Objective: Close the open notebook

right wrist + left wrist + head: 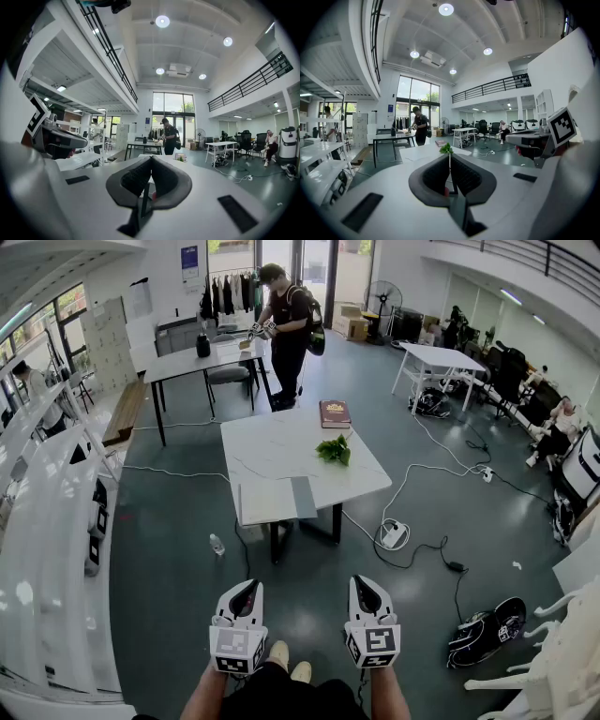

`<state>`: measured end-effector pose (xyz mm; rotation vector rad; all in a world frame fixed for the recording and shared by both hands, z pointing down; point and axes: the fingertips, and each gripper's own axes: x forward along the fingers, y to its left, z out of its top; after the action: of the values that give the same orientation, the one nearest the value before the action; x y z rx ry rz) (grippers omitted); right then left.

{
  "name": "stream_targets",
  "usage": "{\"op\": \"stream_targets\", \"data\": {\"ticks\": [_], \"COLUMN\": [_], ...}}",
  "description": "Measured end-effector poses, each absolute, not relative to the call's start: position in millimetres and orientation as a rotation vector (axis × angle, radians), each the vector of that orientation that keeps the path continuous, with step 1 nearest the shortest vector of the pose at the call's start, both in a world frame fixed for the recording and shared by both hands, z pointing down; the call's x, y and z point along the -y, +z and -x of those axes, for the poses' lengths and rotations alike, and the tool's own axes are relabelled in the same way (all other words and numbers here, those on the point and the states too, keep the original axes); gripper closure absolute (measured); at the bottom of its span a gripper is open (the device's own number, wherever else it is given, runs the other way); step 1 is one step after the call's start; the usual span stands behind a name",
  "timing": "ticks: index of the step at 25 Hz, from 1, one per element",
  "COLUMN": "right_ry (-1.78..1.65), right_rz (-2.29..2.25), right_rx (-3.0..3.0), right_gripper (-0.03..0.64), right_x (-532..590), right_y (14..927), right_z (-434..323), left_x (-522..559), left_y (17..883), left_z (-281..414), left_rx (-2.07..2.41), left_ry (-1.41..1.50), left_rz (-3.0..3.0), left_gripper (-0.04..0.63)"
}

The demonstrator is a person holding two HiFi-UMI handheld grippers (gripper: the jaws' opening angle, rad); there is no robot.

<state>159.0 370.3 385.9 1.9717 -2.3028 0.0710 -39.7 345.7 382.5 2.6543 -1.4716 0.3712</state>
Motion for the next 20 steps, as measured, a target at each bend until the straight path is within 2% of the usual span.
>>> {"op": "stream_targets", "data": {"ticks": [12, 20], "right_ry": [0.083, 0.105], "right_rz": [-1.981, -1.993], "right_rx": [2.307, 2.289], "right_gripper": [0.6, 0.6], "right_x": [-361.7, -311.3], "right_y": [387.6, 396.2], "right_z": [-165.5, -183.8], "left_x": [-336.4, -285.3], "left_y": [382.6, 388.6], "left_z": [30.5, 12.0], "left_rx": [1.467, 1.447], "left_ry": [0.375, 0.391], "left_rz": [-2.662, -2.67], "left_gripper": [0.568, 0.568]}}
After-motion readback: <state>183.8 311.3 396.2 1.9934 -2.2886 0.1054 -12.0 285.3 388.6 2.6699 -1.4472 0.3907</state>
